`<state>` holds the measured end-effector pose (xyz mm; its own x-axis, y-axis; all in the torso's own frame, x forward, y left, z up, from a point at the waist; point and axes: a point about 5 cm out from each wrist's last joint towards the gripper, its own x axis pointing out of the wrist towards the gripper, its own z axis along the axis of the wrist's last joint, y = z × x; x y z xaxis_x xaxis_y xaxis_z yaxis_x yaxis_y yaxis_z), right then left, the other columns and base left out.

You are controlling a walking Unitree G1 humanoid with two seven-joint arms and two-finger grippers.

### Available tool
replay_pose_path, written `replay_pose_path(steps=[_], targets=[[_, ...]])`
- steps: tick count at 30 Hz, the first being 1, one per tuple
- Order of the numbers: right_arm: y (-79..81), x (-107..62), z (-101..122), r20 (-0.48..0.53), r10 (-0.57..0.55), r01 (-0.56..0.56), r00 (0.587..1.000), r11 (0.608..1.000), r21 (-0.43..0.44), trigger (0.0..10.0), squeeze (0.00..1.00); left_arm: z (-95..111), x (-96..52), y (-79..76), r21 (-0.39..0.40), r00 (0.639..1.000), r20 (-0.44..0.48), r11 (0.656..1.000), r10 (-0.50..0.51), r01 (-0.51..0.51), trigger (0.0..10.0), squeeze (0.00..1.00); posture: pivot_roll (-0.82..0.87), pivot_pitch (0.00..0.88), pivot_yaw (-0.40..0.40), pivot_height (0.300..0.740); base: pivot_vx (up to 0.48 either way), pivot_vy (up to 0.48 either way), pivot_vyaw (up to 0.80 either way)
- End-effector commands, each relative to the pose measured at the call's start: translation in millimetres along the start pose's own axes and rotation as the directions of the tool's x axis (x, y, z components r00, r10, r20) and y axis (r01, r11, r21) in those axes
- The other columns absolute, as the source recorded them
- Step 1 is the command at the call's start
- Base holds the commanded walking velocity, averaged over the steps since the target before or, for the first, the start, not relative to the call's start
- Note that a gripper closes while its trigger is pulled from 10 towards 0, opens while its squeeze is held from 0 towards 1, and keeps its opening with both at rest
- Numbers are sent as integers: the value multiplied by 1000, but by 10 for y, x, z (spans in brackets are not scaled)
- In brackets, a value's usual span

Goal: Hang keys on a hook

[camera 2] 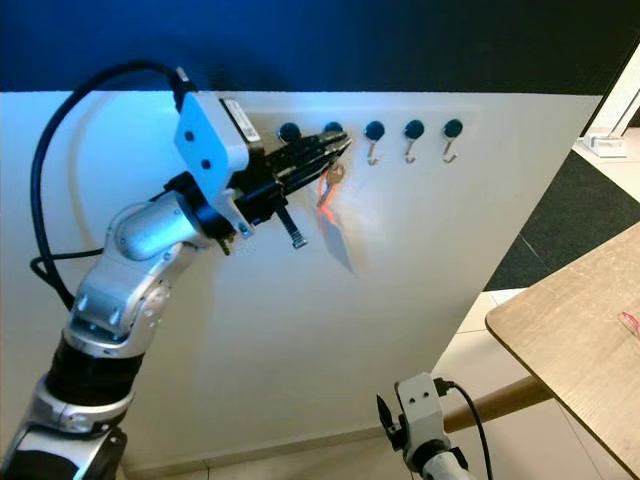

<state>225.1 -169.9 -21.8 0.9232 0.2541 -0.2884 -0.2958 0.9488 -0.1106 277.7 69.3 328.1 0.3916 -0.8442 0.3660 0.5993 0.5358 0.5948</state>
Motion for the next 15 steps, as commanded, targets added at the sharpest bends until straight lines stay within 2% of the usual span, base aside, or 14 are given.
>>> replay_pose_path(steps=[1,9,15], targets=[[-31,-30,-38,-11,-21,21,1000,1000,7,10000,0,10,18,40,21,1000,10,999,24,-24,10000,0,70,69,-63,740,0,0,0],[-45,-27,-33,-3,-21,21,1000,1000,5,10000,0,14,1,168,70,998,0,995,70,-70,10000,0,73,64,-60,740,0,0,0],[-53,-29,-40,-3,-25,25,1000,1000,4,10000,0,-32,-5,178,93,996,-14,992,84,-82,10000,0,73,61,-58,740,0,0,0]])
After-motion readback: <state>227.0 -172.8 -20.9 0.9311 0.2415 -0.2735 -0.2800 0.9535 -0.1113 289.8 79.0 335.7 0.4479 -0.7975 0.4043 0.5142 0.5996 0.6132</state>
